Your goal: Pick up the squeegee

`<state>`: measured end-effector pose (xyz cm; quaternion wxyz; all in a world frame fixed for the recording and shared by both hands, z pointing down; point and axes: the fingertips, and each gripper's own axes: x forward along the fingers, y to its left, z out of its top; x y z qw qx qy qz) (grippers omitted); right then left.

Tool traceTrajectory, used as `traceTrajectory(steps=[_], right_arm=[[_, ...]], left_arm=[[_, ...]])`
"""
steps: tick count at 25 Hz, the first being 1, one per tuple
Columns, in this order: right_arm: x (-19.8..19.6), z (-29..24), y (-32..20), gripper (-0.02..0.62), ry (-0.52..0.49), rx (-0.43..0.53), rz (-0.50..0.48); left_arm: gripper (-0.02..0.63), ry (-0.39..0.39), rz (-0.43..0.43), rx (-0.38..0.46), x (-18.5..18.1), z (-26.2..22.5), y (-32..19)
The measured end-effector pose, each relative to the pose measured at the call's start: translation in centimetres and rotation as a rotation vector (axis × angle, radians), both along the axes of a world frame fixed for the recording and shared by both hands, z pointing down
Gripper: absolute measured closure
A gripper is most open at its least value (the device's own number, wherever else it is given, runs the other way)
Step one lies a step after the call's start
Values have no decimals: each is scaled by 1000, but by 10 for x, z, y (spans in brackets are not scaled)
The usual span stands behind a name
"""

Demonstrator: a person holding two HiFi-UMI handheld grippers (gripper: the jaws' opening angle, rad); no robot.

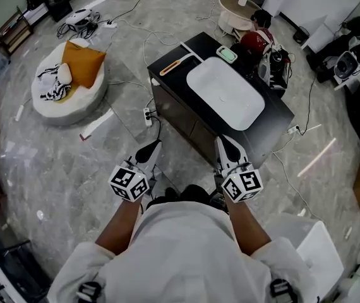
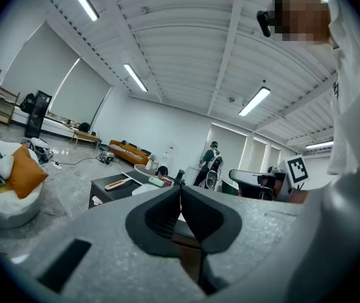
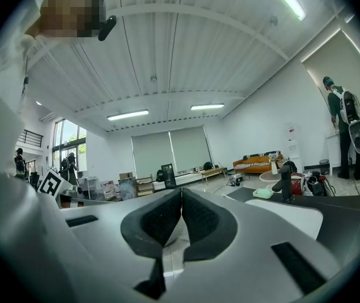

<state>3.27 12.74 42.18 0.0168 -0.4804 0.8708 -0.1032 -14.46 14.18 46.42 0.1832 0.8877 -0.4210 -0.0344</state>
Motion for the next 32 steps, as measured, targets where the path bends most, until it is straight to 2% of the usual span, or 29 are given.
traceTrajectory(steps=[8, 19, 32], right_arm=[[6, 5, -61, 580, -5, 2, 25], [26, 2, -164, 580, -43, 9, 47], [55, -2, -262, 580, -71, 24, 31]], left_arm=[[591, -12, 12, -6, 0, 5, -64], [591, -66, 73, 16, 26, -14, -173], [591, -118, 100, -8, 59, -18, -273]])
